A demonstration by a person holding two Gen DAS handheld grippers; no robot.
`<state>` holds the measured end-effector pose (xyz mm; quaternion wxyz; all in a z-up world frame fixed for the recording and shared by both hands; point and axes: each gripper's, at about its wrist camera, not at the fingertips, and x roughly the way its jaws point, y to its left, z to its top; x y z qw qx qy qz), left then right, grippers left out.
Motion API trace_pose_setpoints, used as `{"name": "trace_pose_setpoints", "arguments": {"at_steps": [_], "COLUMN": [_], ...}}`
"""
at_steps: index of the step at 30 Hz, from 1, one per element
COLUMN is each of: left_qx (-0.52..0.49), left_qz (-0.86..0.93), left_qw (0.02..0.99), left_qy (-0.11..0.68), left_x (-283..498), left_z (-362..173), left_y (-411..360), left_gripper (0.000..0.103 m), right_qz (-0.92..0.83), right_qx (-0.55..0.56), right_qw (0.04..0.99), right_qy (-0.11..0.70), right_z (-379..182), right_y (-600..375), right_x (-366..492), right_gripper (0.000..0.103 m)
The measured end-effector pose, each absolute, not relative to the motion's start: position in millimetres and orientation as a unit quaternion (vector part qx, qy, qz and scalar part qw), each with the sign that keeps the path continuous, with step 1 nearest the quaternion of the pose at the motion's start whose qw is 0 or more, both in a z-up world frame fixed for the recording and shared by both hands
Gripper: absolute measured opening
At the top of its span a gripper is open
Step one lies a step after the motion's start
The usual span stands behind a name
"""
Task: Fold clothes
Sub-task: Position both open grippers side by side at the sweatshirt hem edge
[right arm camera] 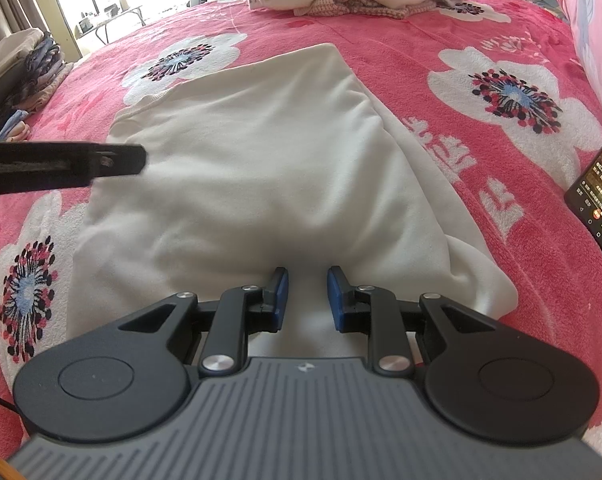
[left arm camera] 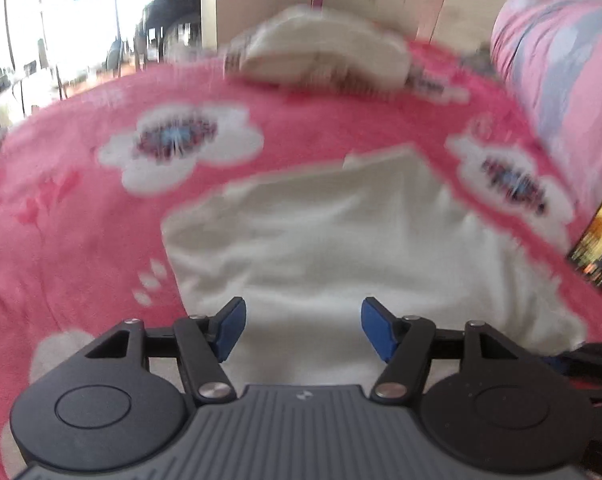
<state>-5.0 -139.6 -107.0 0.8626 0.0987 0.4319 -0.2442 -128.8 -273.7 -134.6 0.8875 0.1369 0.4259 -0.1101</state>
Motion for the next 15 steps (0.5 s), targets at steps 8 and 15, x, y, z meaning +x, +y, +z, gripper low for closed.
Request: {"name": "trace_pose_setpoints", "arguments": {"at_steps": [8,15], "left_qx": [0.095,0.098], "left_qz": [-0.240,-0.240], "left_qw": [0.856,0.855], "left_qy": [0.447,0.450], "left_x": [-1.6,-1.7], "left_z": [-114.5,-115.0], "left_y": [-140.2,-141.2], "left_gripper": [0.068,0.069], "right_qz": [-0.083,-0.071], "right_qx": [0.132,0.128], "right_qw": [0.922,0.910], "right_qy": [0.354,0.387], "right_z": [-87.1,-123.0], "right_y": [-271.4,-263.2], "right_x": [-122.0,-94.2], "right_gripper": [0.024,0.024]}}
